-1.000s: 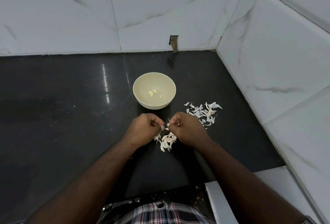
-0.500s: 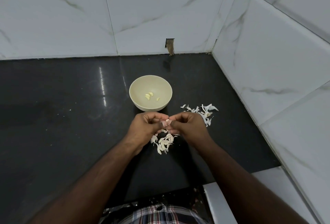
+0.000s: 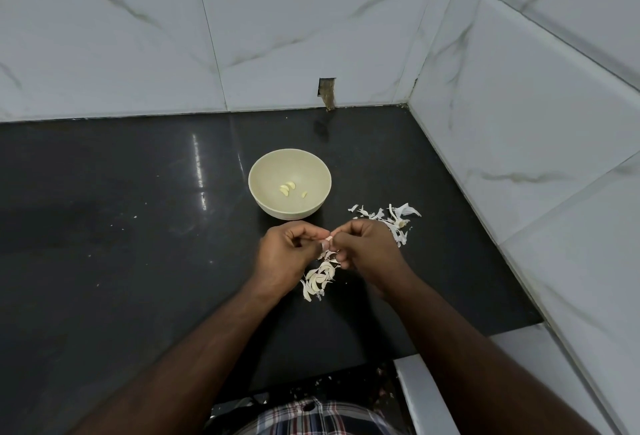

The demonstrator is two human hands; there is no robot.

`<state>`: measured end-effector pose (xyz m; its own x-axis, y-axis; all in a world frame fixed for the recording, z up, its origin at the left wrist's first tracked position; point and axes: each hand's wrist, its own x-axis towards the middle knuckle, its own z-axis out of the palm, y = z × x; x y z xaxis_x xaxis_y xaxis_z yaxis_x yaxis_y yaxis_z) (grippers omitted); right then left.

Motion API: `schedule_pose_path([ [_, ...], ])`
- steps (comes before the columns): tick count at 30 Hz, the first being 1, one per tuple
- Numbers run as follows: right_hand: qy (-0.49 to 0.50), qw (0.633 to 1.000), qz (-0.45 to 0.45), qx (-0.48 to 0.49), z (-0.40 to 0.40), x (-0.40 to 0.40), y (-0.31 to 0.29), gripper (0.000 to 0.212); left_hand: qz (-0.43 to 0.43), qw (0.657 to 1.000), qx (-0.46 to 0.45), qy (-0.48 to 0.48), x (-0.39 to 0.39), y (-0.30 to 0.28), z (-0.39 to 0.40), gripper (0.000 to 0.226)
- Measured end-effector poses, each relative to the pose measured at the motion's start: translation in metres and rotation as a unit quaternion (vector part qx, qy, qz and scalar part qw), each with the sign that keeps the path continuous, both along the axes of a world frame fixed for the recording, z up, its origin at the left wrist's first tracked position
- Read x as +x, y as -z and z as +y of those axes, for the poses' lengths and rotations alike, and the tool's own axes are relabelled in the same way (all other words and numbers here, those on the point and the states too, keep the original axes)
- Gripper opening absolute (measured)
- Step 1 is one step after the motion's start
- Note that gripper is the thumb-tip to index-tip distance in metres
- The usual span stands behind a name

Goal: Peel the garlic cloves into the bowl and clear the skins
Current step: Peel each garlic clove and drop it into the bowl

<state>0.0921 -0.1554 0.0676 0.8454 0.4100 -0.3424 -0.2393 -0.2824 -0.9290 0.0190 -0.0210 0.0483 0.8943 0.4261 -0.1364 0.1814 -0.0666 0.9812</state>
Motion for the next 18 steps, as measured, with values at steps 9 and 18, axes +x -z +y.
schedule_pose_path([
  [9, 0.003, 1.0, -0.018, -0.013, -0.0002, 0.0021, -0.0057, 0.013, 0.015, 1.0, 0.005, -0.007, -0.0001, -0.0055, -0.0052, 0.014],
  [18, 0.013, 0.998, 0.051, 0.022, 0.0001, 0.007, -0.004, 0.018, 0.001, 0.998, -0.058, -0.013, 0.0001, -0.0069, -0.0069, 0.014],
])
